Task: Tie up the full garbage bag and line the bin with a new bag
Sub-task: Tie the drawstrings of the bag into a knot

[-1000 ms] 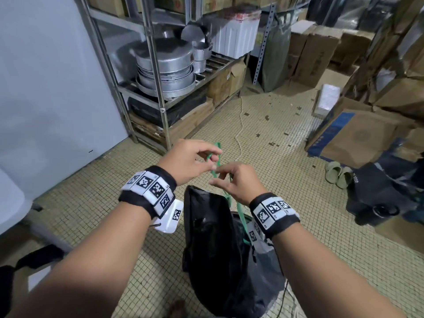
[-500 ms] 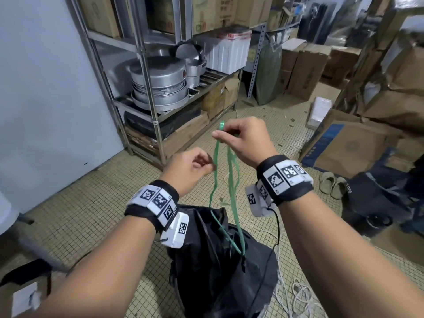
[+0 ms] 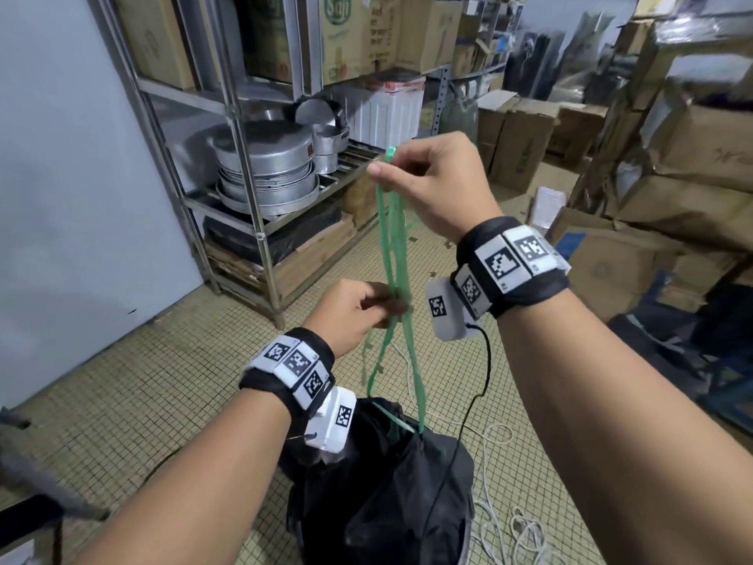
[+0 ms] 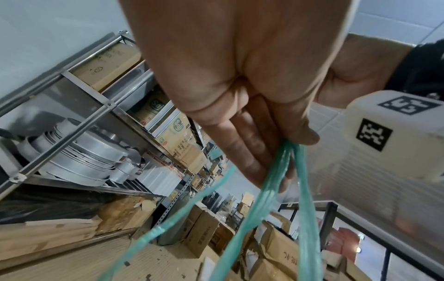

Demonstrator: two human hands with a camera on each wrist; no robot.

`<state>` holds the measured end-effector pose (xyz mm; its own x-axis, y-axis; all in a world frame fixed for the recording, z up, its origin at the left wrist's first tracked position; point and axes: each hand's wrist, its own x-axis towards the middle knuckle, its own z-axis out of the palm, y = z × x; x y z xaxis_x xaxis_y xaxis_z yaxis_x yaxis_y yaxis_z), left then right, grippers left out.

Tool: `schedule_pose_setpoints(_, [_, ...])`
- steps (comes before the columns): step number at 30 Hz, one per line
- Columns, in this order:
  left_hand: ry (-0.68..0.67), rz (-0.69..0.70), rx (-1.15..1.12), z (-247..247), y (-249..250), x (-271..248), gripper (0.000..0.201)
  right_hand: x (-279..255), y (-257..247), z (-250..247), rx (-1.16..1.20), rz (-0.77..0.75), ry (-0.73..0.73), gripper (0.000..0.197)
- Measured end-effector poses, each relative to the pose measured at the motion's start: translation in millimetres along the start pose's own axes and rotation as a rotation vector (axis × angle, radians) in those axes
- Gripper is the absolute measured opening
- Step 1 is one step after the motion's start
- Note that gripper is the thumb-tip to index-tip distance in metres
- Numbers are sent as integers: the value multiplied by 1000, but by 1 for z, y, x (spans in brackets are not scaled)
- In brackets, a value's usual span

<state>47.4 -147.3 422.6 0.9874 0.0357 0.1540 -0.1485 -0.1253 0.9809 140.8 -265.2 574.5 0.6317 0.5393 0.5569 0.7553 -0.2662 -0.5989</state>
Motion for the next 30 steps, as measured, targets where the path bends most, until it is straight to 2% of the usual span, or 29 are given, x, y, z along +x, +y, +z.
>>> schedule_pose_setpoints(5, [49, 49, -36, -1, 19, 13, 13, 19, 0, -11, 59, -30, 63, 34])
schedule_pose_setpoints(8, [85, 66, 12, -5, 26, 18, 12, 18, 16, -16, 110, 14, 100, 28])
schedule_pose_setpoints(11, [145, 87, -4, -10, 33, 24, 11, 2, 41, -17, 141, 144, 59, 23])
schedule_pose_setpoints(13, [169, 100, -4, -14, 38, 31, 14, -17, 58, -15, 47, 219, 44, 24])
schedule_pose_setpoints(15, [181, 124, 12, -17, 46, 37, 16, -38, 71, -10, -4, 238, 109, 24])
schedule_pose_setpoints(17, [197, 140, 22, -20, 55, 43, 17, -60, 78, -4, 84, 228, 195, 18])
schedule_pose_setpoints(18, [203, 146, 35, -21, 60, 47, 17, -70, 79, -1, 162, 242, 188, 13])
schedule_pose_setpoints(20, [207, 157, 83, -21, 70, 55, 20, -91, 78, 8, 291, 281, 45, 11])
schedule_pose_setpoints(22, [203, 168, 114, -18, 82, 62, 20, -107, 77, 18, 322, 283, -119, 11])
schedule_pose_setpoints(23, [199, 173, 120, -16, 87, 64, 18, -112, 76, 22, 316, 276, -152, 12])
schedule_pose_setpoints(28, [128, 147, 155, -5, 104, 71, 13, -113, 79, 19, 316, 266, -10, 17])
schedule_pose_setpoints(30, [138, 132, 129, -3, 106, 72, 13, -114, 81, 14, 349, 274, 15, 17])
